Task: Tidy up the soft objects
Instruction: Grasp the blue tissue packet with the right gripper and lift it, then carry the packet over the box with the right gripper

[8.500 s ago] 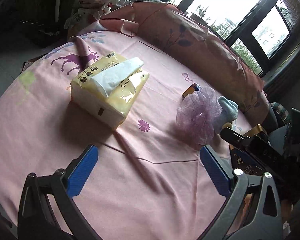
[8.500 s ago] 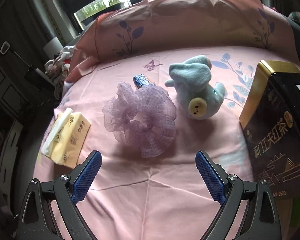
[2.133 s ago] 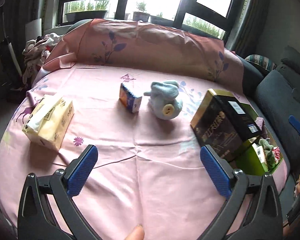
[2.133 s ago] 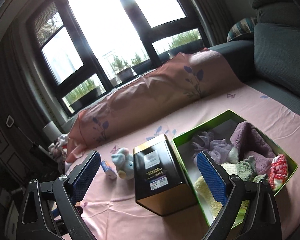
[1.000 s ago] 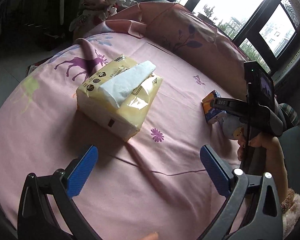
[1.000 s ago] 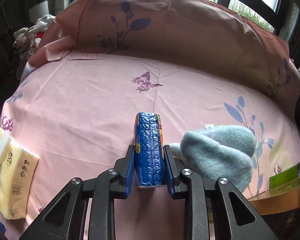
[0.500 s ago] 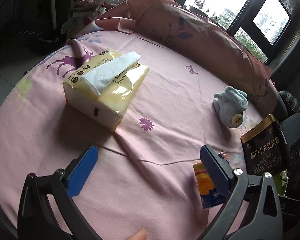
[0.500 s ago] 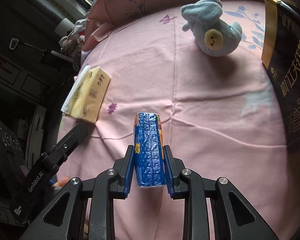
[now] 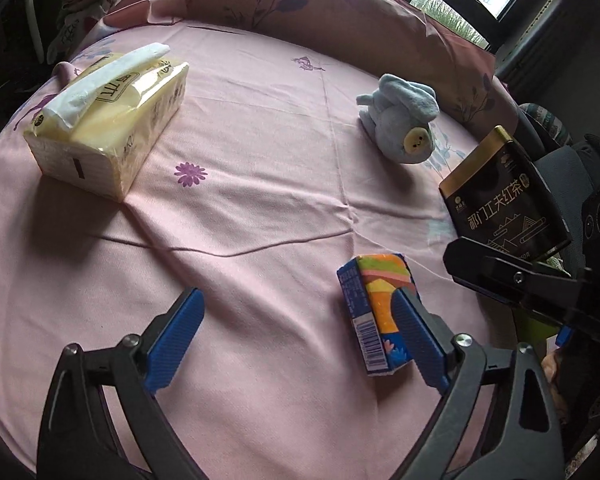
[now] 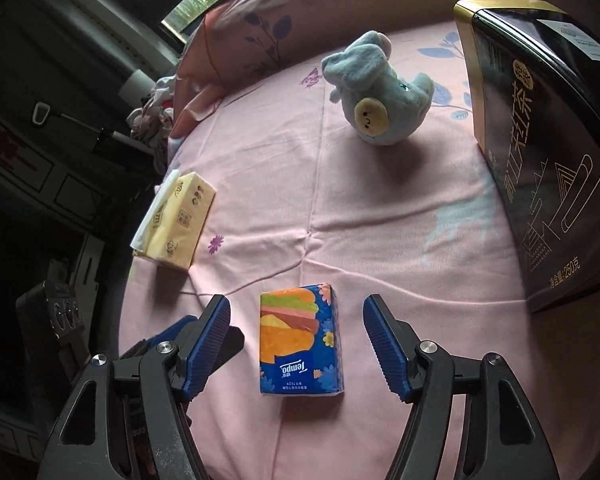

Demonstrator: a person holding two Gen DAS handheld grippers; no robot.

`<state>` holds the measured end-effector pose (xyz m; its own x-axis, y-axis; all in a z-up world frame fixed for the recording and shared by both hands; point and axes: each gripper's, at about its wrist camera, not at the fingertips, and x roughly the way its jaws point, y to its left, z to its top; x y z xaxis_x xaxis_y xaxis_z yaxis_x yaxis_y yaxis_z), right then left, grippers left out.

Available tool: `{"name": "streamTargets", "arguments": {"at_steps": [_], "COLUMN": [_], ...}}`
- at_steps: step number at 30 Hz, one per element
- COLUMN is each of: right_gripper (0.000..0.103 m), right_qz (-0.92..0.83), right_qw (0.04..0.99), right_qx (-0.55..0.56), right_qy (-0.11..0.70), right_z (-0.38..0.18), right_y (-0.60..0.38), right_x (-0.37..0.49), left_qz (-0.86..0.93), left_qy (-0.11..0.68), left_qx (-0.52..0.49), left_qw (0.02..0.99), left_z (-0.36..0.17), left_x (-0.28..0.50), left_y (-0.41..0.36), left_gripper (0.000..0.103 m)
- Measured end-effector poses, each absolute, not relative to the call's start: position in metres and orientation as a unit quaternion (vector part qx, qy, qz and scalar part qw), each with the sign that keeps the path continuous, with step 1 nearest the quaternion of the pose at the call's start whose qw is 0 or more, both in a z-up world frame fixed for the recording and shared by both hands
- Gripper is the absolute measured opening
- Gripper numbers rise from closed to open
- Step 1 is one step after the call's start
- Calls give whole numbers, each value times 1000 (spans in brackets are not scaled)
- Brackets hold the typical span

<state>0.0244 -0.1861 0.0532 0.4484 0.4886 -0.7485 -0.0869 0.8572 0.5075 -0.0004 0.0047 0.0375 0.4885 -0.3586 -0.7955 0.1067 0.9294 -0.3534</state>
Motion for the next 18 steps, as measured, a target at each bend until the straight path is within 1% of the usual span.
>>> {"name": "streamTargets", "arguments": {"at_steps": [1, 2, 3, 5, 7, 8, 9, 10, 15, 18], "right_gripper": [70, 70, 70, 70, 70, 66, 59, 56, 55, 55], "right_qz": [177, 181, 184, 192, 194, 194, 198, 202, 194, 192], "right_qw": [823, 819, 814, 805, 799, 795, 790, 786, 803, 821], "right_qx": [203, 204, 205, 200, 193, 190, 190, 192, 180, 172], "right_qy": [500, 505, 512, 525, 536, 542, 548, 552, 533, 510], "right_z": [50, 45, 41, 32, 24, 21, 17, 14, 26, 48], "right_y": [-186, -185, -183, -177, -171, -168, -166, -164, -166, -171], "right_x": [26, 27, 28, 30, 31, 32, 33, 33, 26, 18], "left_qz": [-152, -166, -178, -196, -207, -212, -219, -227, -238, -246], "left_qy": [496, 503, 508, 512, 510, 507, 505, 505, 486, 445], "left_qx": [-129, -129, -129, -123, -115, -109, -112, -119, -135, -119], "left_qw": [845, 838, 833, 827, 827, 828, 827, 824, 830, 853], "left_z": [35, 32, 31, 27, 25, 24, 23, 22, 31, 54], "left_x": [-2, -3, -4, -7, -11, -12, -12, -12, -14, -21], "left_y": [-2, -8, -14, -25, -35, -40, -43, -45, -45, -53], "left_gripper": [88, 82, 78, 77, 71, 63, 56, 52, 48, 47]}}
